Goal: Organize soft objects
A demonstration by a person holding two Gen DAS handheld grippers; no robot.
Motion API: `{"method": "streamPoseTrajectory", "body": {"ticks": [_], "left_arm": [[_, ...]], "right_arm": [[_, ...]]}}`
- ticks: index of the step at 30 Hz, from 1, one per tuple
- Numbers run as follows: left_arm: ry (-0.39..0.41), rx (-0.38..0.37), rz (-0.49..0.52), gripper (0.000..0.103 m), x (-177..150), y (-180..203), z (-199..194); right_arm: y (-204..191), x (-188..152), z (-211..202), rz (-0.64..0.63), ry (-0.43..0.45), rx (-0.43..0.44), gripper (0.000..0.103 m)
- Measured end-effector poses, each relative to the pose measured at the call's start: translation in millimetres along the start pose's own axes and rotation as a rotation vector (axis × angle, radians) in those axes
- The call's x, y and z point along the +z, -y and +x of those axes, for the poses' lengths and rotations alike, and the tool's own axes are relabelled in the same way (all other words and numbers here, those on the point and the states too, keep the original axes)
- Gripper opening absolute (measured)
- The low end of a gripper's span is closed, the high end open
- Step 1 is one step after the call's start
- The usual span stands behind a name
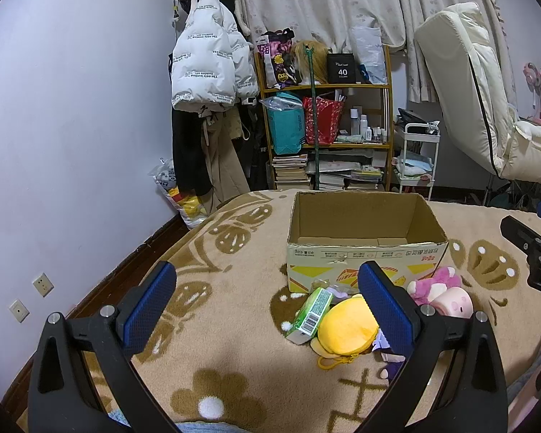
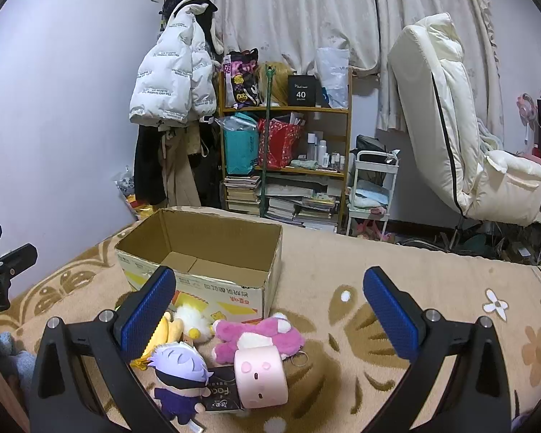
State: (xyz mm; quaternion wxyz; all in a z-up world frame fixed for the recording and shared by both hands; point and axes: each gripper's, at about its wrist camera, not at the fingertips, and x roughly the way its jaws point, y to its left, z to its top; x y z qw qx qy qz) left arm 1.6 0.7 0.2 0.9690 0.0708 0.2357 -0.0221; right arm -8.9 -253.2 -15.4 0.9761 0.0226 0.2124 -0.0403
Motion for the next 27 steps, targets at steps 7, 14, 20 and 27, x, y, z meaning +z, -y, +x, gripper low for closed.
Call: {"method": "streamPoseTrajectory", "body": {"ticks": [7,14,20,27], "left_arm": [[0.0,0.0,0.0,0.1,-0.8,-0.3,0.2],[-0.001,-0.001,0.001,0.1,-1.5,-0.7,0.3],[-0.002,-0.003,0.0,0.1,-0.2,-1.9,-1.6],[-0.003,-0.004,0.003,0.1,-1.3,1.5,-1.8]], "right_arm": [[-1.5,1.7,-2.3,0.002,-0.002,-0.001,0.103],[0.9,-1.1,0.7,0.003,-0.002,-0.004,0.103],[1.3,-1.6,1.5,0.004,-0.004,-0.002,0.103],[0.1,0.5,2.2,0.007,-0.006,-0.002,0.103]]}}
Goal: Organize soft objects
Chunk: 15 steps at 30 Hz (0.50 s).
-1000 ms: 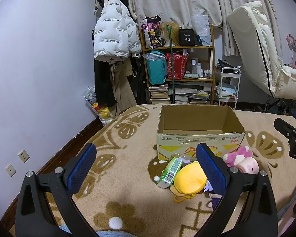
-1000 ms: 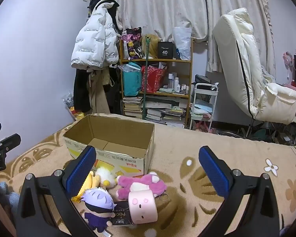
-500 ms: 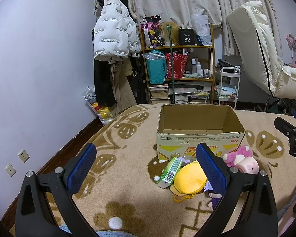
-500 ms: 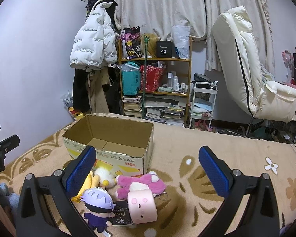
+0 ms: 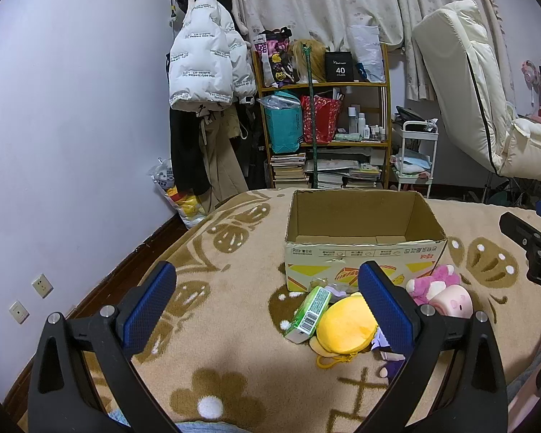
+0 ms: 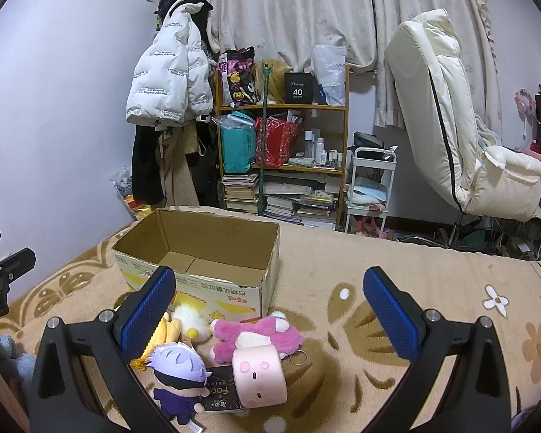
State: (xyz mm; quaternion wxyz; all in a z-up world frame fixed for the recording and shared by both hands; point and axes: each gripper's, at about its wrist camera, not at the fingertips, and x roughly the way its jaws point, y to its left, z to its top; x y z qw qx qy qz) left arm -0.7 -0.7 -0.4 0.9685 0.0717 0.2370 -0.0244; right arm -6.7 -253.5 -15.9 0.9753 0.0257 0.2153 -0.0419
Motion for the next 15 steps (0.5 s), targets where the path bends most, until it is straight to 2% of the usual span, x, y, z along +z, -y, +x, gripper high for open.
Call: {"method": "streamPoseTrajectory", "body": {"ticks": [15], "left_arm": [[-0.002,0.0,0.001,0.1,-0.3,0.4,0.0]], "right_arm": [[2.9,-5.1,0.7,0.004,-0.003,0.0,0.103]]}}
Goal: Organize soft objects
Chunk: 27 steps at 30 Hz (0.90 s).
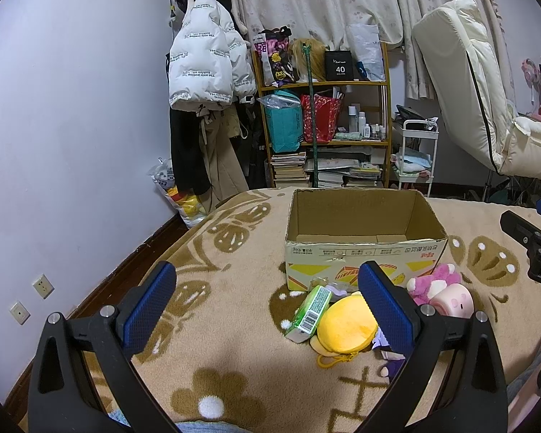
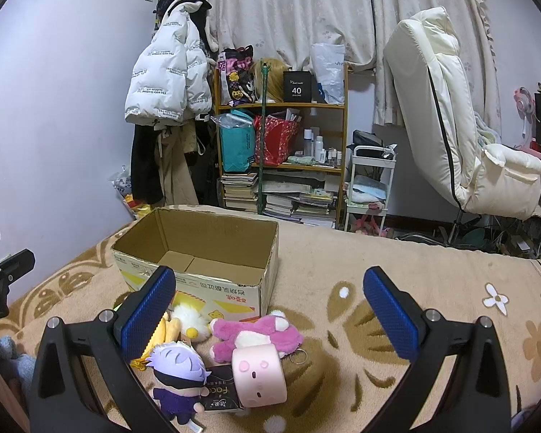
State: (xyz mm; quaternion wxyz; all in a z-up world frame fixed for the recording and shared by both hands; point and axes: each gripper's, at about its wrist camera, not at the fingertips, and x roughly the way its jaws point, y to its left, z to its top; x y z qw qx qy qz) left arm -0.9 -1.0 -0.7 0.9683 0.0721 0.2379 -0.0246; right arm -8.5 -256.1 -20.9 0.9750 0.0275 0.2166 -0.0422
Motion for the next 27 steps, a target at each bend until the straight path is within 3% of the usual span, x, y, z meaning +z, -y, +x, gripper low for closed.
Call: {"method": "streamPoseTrajectory", "body": {"ticks": [27], "left_arm": [[-0.003,0.003,0.003,0.1,-1.3,1.0,-0.2]], "right_arm": [[4.0,-4.8,2.0,0.007,0.003,-0.003,0.103]]}}
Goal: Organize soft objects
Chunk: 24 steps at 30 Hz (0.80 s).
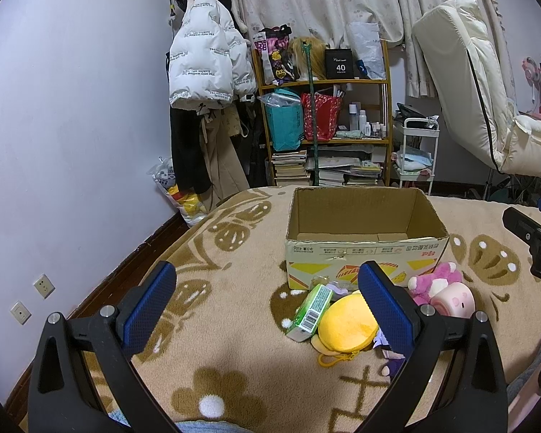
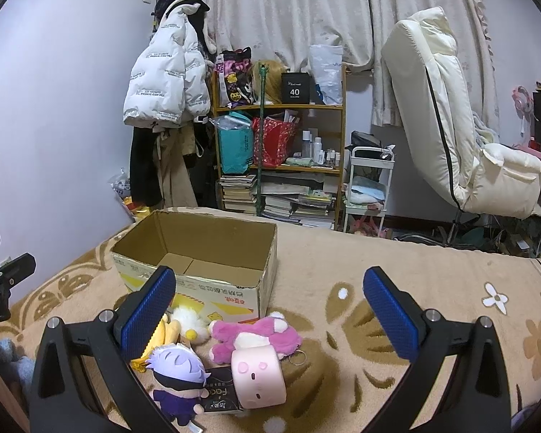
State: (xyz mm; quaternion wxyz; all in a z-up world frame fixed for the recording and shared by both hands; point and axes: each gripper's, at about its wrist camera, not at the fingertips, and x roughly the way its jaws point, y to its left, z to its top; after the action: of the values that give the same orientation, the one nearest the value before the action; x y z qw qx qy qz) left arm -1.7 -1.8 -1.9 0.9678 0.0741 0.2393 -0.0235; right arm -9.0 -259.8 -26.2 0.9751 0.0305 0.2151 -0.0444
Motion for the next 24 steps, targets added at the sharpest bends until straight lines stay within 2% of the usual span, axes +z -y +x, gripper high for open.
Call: {"method": "streamPoseTrajectory", "body": {"ticks": [9,13,24], "left_arm": [[-0.005,0.001,0.005,0.1,-2,-1,-1],[-0.02,0.001,0.017,0.1,-4,-3,4],[-0.066,-0.006,0.036,0.1,8,8,35]], "right_arm": [[-1,2,-1,0.0,-0.001,-0.006,0.103],[7,-7,4,0.001,-0.003,-0.003,0.103],[0,0,21,0.037,-0.093,0.033,0.103]]}}
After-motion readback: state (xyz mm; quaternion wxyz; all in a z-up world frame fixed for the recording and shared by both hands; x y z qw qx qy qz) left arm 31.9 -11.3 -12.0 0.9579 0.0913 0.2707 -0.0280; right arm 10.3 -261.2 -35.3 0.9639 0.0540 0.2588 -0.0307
